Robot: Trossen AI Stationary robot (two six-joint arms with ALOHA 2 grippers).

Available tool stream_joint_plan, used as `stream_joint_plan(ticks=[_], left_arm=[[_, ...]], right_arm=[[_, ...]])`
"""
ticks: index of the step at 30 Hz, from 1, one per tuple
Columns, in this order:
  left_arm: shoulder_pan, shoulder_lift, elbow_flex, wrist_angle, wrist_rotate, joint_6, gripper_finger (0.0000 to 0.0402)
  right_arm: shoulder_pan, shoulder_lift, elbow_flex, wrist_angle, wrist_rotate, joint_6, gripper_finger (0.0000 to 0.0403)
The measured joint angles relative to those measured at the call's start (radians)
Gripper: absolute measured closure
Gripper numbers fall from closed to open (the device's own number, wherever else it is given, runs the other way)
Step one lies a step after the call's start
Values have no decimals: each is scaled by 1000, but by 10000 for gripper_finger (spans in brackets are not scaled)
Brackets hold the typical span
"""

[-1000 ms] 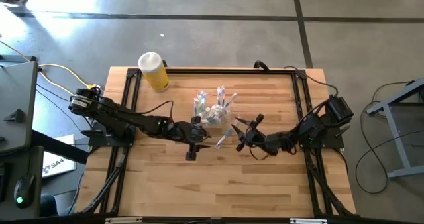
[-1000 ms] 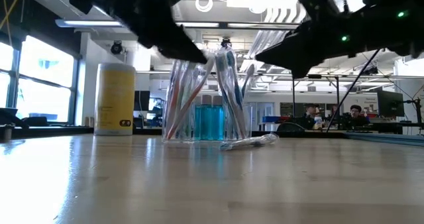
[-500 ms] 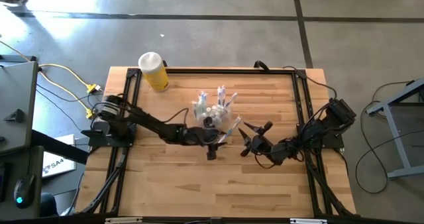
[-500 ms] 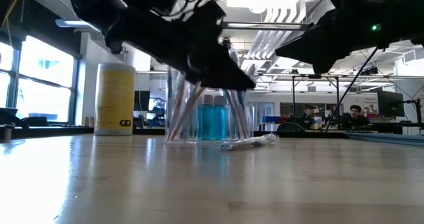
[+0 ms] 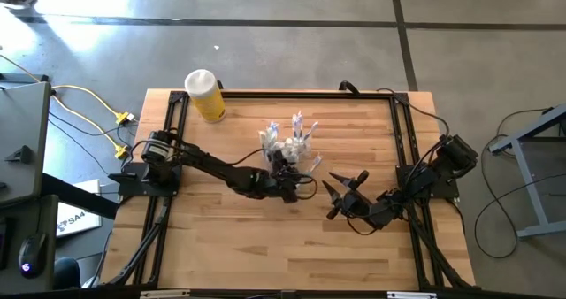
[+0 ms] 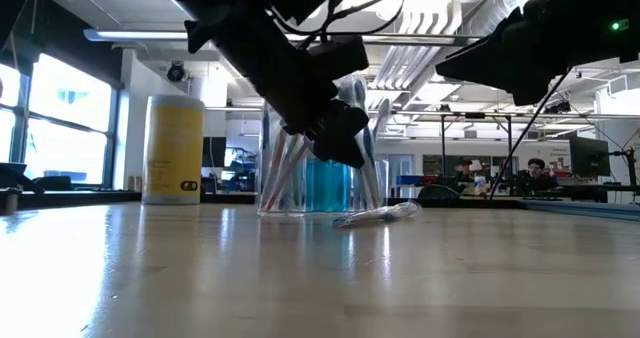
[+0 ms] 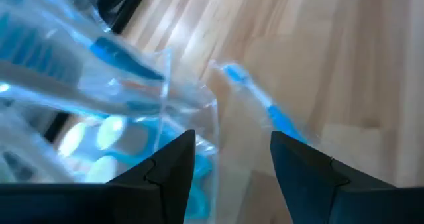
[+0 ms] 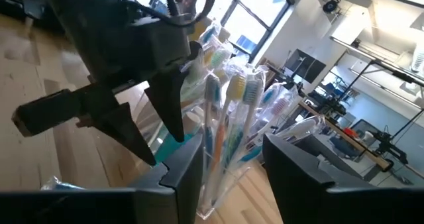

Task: Pick & Place toothbrushing station
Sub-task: Put the blue toothbrush into the transparent organizer

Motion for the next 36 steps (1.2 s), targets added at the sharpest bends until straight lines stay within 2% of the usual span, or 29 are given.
stream_joint_plan(ticks=[2,7,9,14,16,18,20,26,29,32,36], left_arm=[[0,0,15,-49,-27,-4,211],[-15,0,18,-56,-30,-52,211],[-48,0,18,-65,-70,-55,211],[-153,0,18,-15,-262,83,211],[-182,0,18,43,-266,153,211],[-187,0,18,76,-215,171,211],[-174,-1,18,74,-133,126,211],[-80,-1,18,-3,97,-166,211],[-40,22,20,-3,191,-257,211],[-23,60,16,27,255,-284,211],[-24,114,20,74,254,-263,211]], right_arm=[[3,0,0,2,3,0,254],[2,0,0,0,7,0,254],[2,0,0,0,7,0,254],[2,0,0,0,7,0,254],[2,0,0,0,6,0,254],[2,0,0,0,6,0,254],[2,0,0,0,6,0,254],[10,0,0,1,6,8,254],[24,0,0,1,6,8,254],[40,0,0,1,7,8,254],[61,0,0,0,21,6,254]])
